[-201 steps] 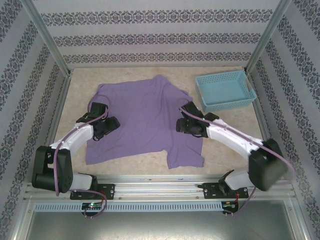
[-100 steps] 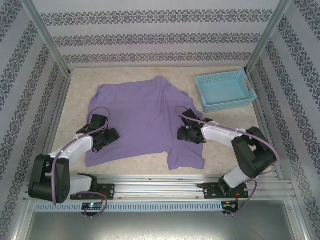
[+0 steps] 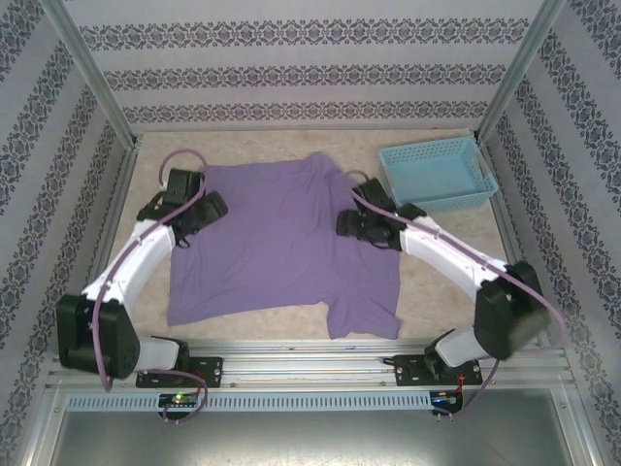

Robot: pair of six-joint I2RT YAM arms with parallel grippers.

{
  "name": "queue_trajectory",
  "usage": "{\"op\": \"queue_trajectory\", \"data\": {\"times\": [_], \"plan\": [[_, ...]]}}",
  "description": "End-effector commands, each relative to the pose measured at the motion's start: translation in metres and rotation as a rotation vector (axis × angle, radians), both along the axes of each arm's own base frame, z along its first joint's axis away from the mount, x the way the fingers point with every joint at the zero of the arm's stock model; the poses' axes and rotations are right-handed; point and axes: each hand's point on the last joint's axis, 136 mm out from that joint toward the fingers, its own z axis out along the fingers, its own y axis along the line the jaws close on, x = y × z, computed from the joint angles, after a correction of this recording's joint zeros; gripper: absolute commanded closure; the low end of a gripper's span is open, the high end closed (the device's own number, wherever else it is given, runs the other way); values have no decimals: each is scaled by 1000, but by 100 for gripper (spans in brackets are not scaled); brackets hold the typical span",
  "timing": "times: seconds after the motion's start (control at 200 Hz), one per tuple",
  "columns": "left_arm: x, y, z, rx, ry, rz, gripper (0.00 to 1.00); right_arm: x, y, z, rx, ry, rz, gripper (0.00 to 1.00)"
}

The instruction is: Fold the inside-out t-shirt

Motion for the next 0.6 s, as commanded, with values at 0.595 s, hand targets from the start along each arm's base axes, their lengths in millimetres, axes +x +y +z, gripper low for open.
{"op": "queue_trajectory", "data": {"times": [0.595], "plan": [[175,68,-67,156,170,37,16,-1,-14,-120,-94,273,20,27]]}}
